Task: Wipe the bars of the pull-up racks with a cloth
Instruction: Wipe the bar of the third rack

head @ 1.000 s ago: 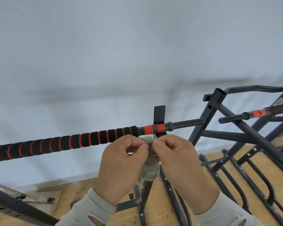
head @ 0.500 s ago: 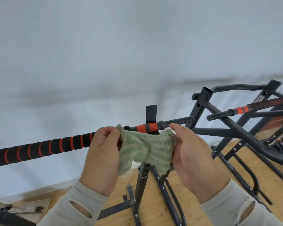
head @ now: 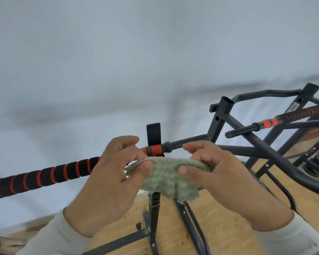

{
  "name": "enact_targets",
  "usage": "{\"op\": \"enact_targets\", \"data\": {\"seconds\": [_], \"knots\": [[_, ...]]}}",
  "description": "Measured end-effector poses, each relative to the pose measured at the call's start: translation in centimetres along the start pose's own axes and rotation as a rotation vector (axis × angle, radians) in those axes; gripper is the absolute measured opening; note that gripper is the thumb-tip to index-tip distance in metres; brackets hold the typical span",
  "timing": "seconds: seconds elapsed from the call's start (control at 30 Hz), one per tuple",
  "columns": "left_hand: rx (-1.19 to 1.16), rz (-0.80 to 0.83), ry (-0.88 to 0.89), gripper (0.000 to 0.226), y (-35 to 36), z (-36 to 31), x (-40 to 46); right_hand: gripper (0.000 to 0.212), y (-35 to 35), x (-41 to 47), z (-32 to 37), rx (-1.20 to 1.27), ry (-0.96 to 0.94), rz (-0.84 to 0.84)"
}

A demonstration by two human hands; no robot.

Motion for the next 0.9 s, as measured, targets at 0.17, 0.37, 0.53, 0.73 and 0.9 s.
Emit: {"op": "enact_targets", "data": {"seconds": [0.17,0.37,0.53,0.73,0.9], "knots": [[-0.219,-0.092,-0.198,0.025,1.7,-0.3,3.8,0.029,1.0,2.0,-2.4,0.924,0.270,0.098],[-0.099,-0.375,-0.137,0.019,2.9,-1.6,5.0,0.012,0.2,3.8,-4.4,0.627,0.312,-0.173],[0.132,-0.040,0.165,0.013,7.6,-5.9,4.3,0.038,1.1,4.1,-2.9,0.751,0.260,0.007],[-0.152,0.018,0.016,0.027,5.5,-4.7,3.6,0.029,-2.3,5.4,-5.7,0.952,0.321,0.008],[0.548,-0.052,-0.186,0.046,3.2,3.0,6.1,0.023,-5.0,8.9,-5.0,0.389,0.002,-0.221]]}}
Point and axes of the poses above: each hand's wrist, its own x-axis towards the middle knuckle, its own y-axis out of the palm, z = x × y, the point moved 6 cm from there along x, towards the middle knuckle, and after that the axes turned 7 degrees about -x, right-handed, at the moved point
